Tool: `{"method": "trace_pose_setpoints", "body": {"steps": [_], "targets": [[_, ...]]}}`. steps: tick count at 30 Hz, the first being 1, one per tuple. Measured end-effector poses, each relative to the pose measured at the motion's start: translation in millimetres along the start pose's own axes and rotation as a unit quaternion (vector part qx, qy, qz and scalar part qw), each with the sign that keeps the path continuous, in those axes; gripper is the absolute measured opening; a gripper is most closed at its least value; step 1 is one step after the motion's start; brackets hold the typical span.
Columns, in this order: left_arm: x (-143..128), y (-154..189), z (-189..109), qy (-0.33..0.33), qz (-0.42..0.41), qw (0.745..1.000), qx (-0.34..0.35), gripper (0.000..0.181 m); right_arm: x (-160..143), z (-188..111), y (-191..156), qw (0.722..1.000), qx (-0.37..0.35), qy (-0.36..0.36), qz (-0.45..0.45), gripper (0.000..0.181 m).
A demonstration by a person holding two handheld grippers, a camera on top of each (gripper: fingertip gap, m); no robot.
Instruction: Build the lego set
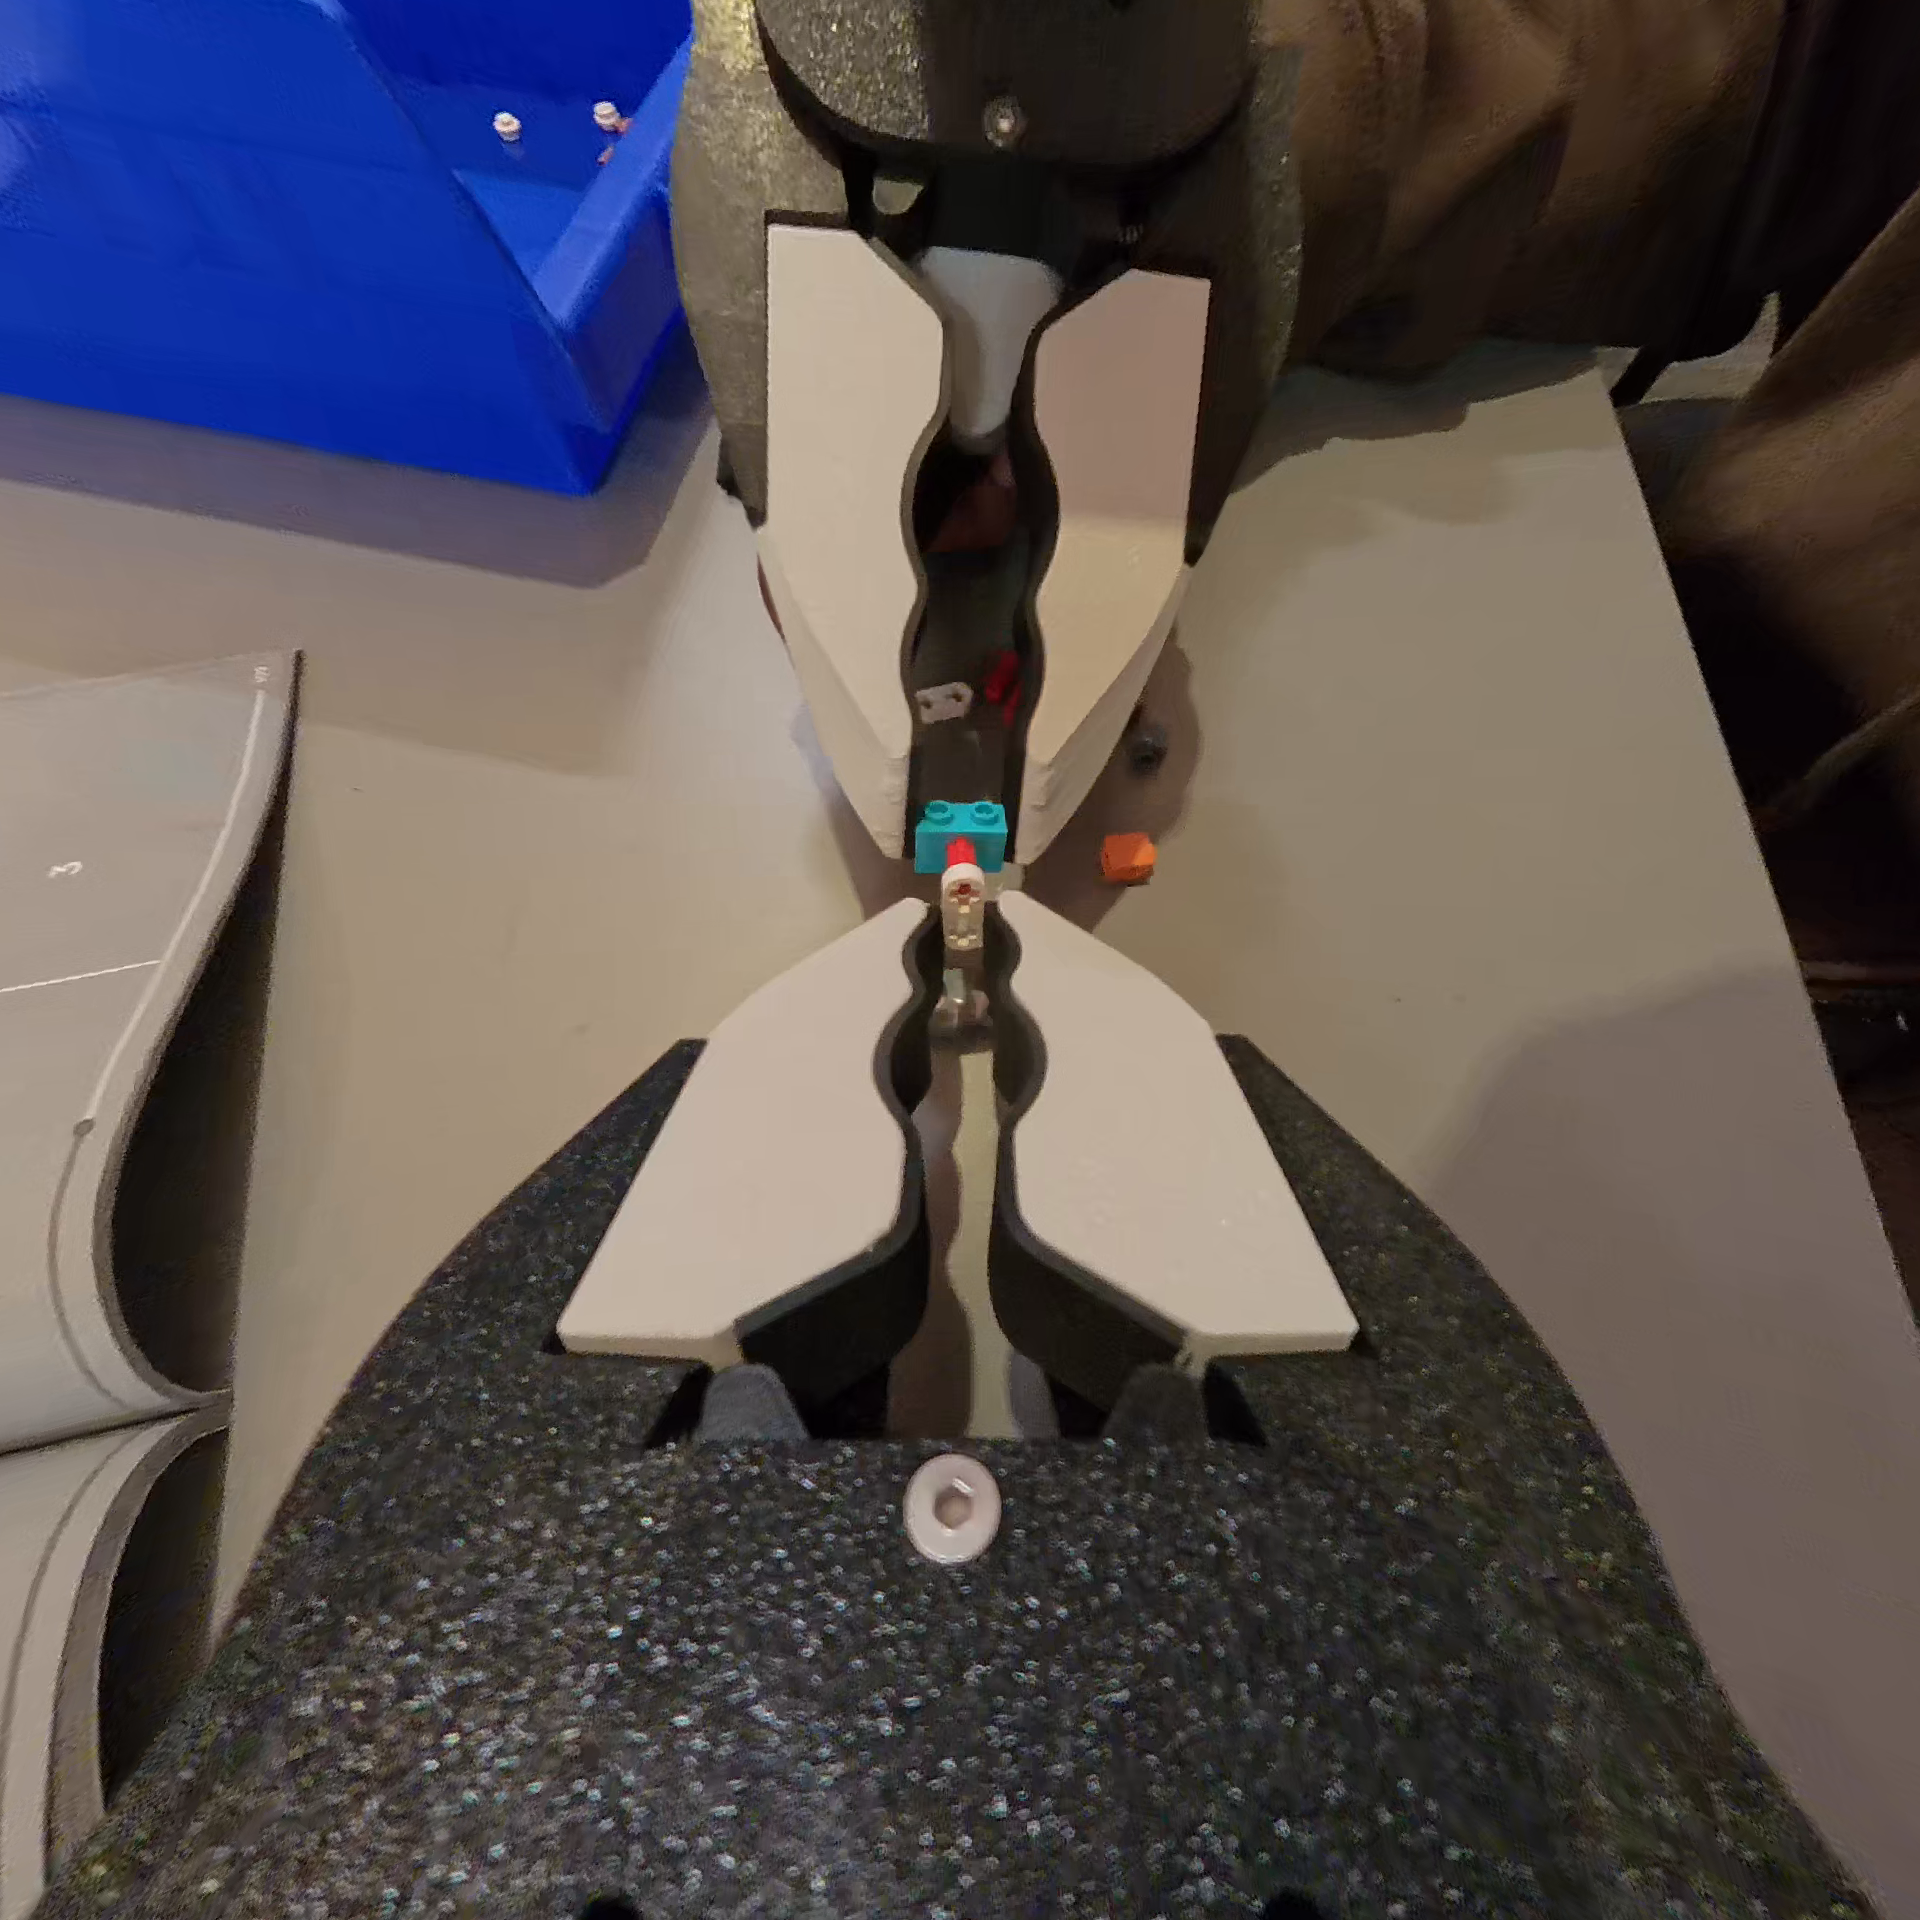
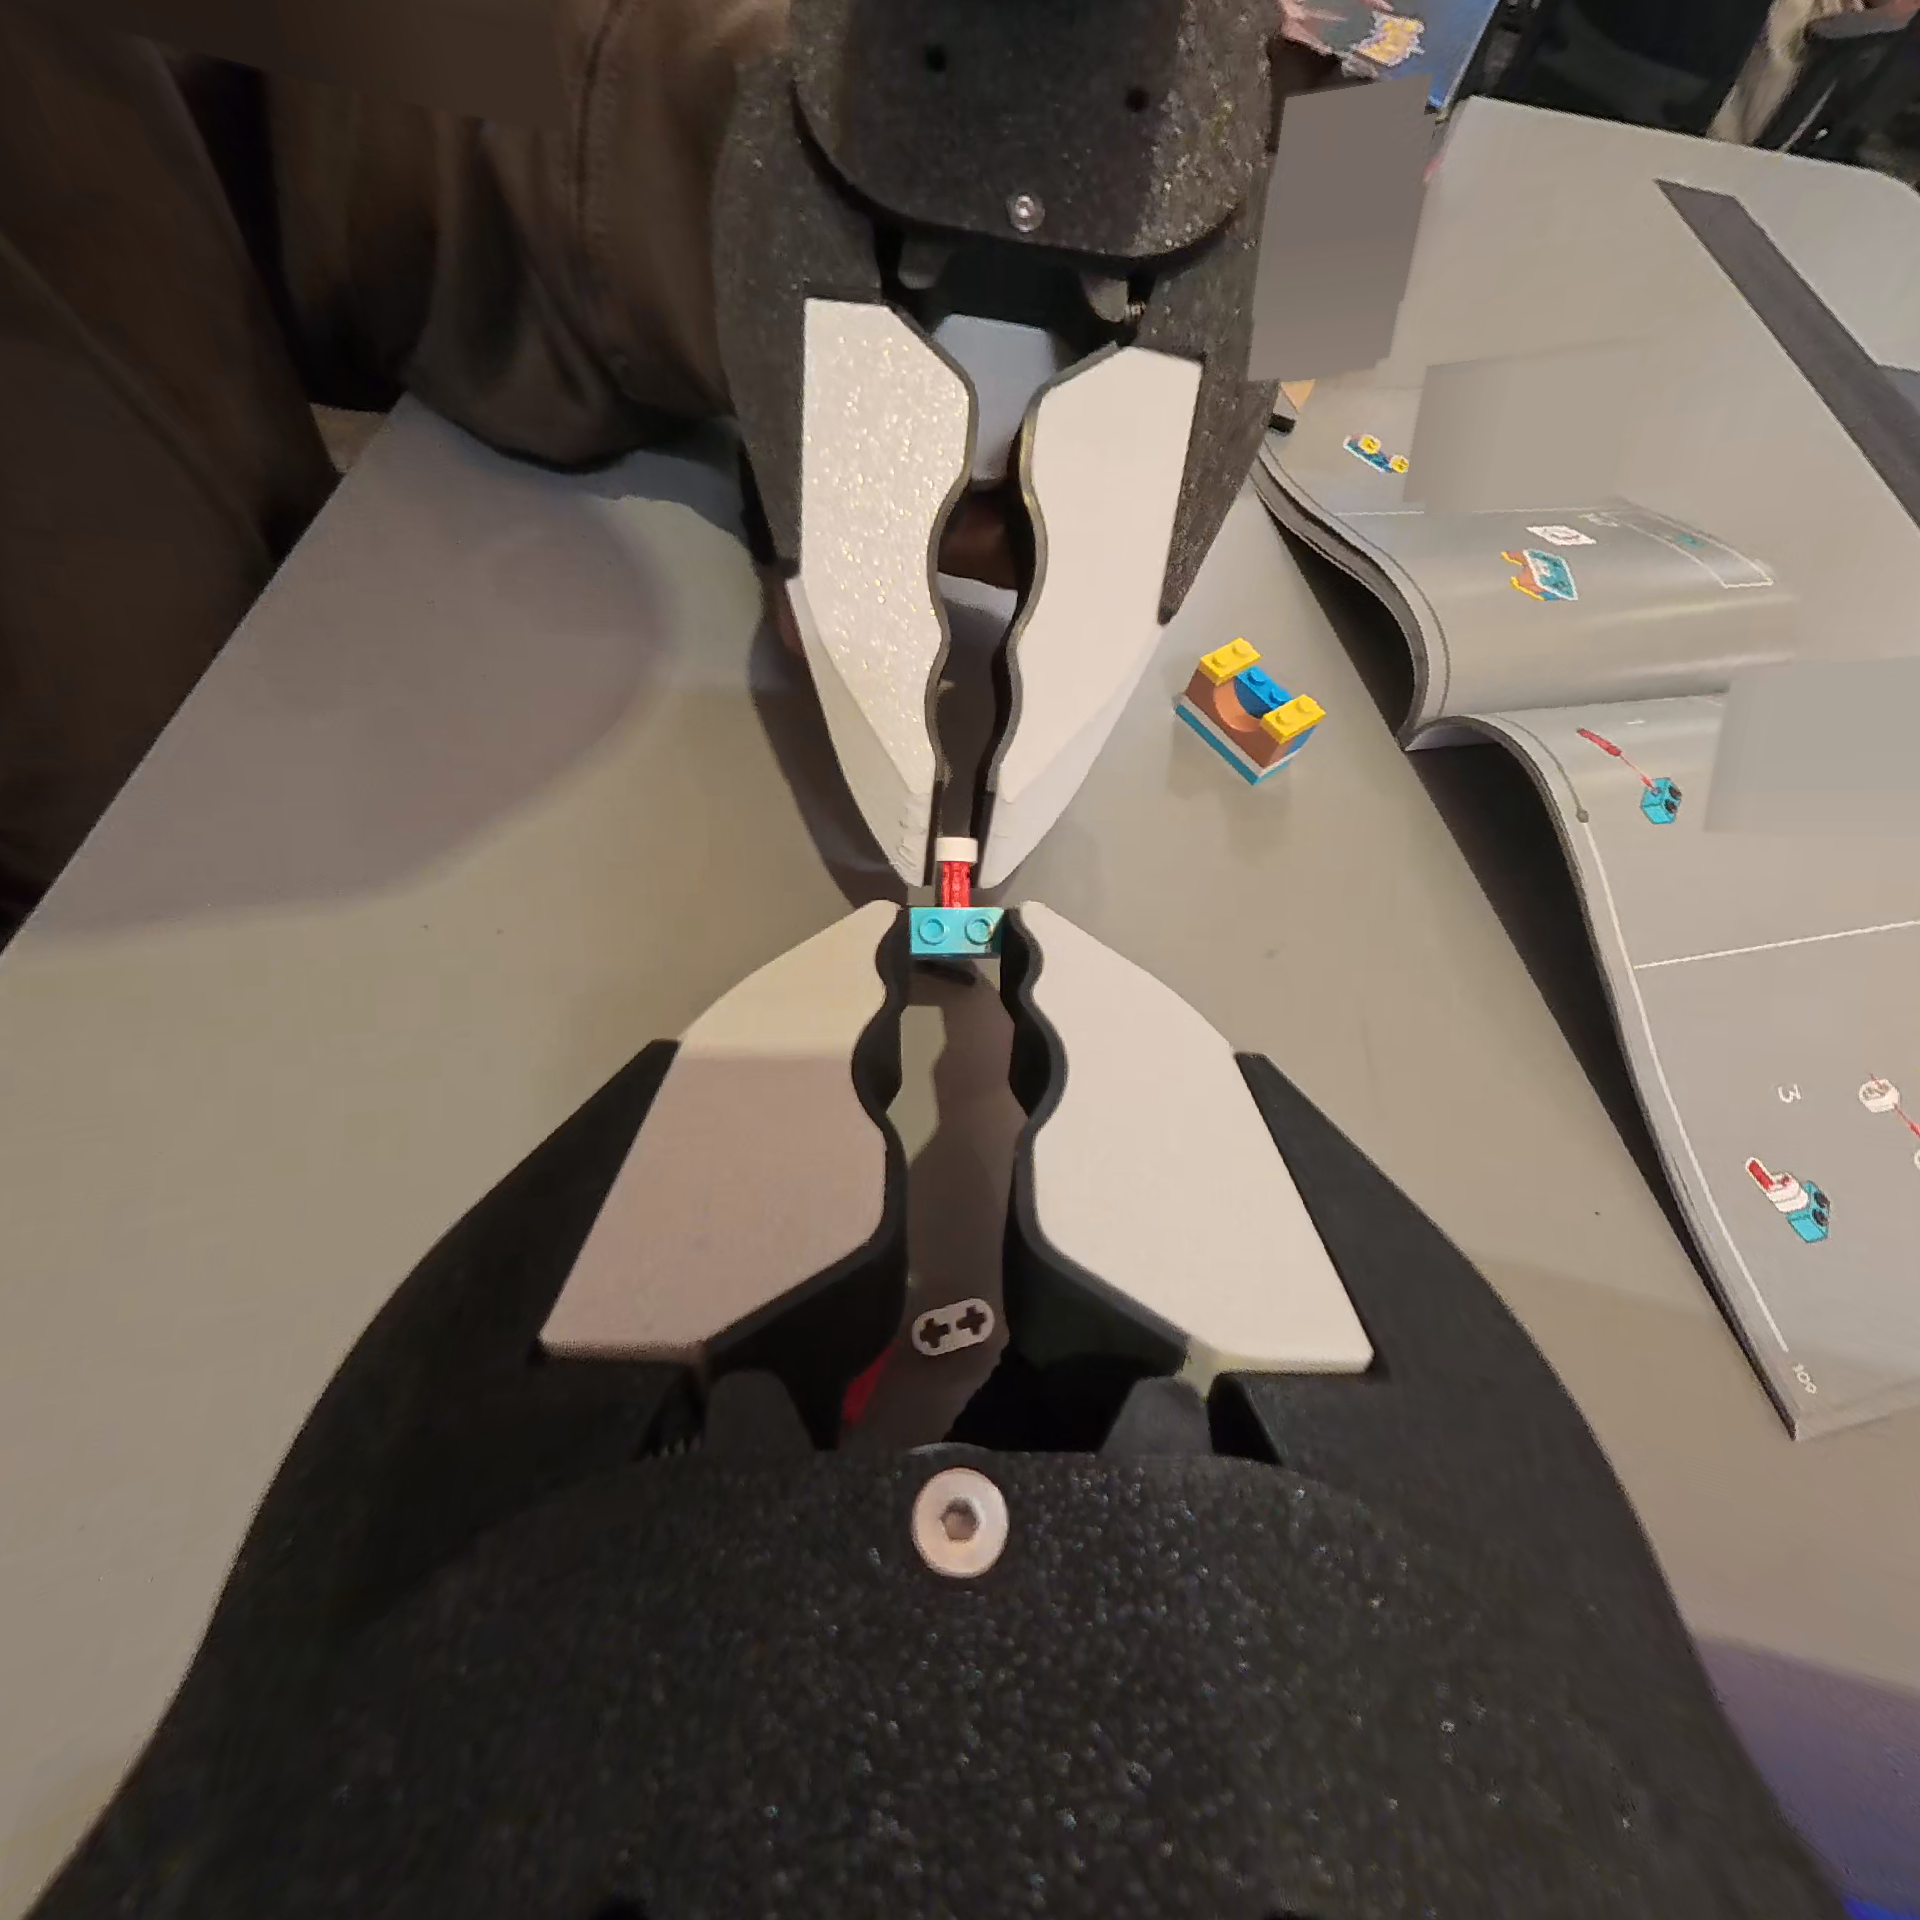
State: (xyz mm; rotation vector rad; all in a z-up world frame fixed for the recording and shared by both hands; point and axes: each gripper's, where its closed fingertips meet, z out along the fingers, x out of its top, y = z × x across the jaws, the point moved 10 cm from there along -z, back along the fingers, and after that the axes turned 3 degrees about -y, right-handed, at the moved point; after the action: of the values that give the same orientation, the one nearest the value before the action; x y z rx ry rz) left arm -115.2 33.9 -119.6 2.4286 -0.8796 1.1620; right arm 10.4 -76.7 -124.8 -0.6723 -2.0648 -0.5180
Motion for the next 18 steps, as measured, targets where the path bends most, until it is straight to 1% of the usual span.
{"method": "trace_pose_setpoints", "body": {"steps": [6,9,15,18], "targets": [[0.6,-1.6,0.7,-0.014,0.002,0.999,0.046,0.006,0.4,2.3,3.6,0.999,-0.026,-0.011,0.028,0.015],[-0.2,-4.4,0.7,-0.005,-0.009,0.998,0.056,0.006,0.4,2.1,6.1,0.998,-0.035,-0.009,0.05,0.015],[-4.5,-6.0,1.0,0.017,-0.031,0.999,-0.013,0.006,0.8,1.3,0.6,1.0,-0.017,-0.001,0.013,0.015],[-6.3,-5.0,3.7,0.012,-0.032,0.999,-0.035,0.006,0.7,2.7,-2.6,1.0,-0.009,-0.013,-0.008,0.015]]}}
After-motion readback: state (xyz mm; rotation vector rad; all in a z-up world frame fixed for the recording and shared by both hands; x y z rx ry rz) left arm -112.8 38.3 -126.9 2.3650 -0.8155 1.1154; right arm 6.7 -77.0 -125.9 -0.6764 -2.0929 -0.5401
